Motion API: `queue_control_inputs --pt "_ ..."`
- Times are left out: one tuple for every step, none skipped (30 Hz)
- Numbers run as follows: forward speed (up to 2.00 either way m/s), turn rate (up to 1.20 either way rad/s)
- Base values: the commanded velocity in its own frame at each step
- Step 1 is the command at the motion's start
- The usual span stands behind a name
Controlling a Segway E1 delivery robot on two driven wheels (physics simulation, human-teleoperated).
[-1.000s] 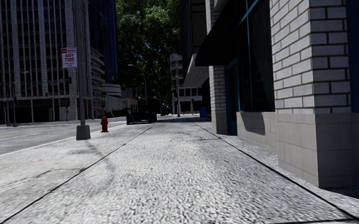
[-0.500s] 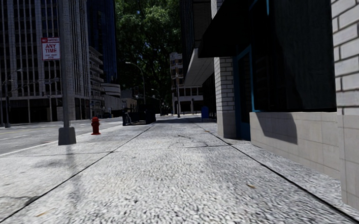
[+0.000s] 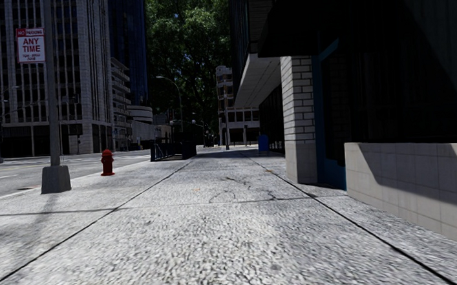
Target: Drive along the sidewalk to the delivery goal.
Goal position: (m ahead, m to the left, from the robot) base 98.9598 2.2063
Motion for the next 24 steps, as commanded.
queue_control_inputs --pt "2.0 0.0" --pt "2.0 0.0" --pt "2.0 0.0" --pt "2.0 0.0" --pt "2.0 0.0" --pt "2.0 0.0" --pt "2.0 0.0" --pt "2.0 0.0" --pt "2.0 0.0" --pt "2.0 0.0" --pt "2.0 0.0" --pt "2.0 0.0" --pt "2.0 0.0" --pt "2.0 0.0" --pt "2.0 0.0" --pt "2.0 0.0" --pt "2.0 0.0" --pt "2.0 0.0" --pt "2.0 0.0" --pt "2.0 0.0" --pt "2.0 0.0" --pt "2.0 0.0" --pt "2.0 0.0" --pt "2.0 0.0"
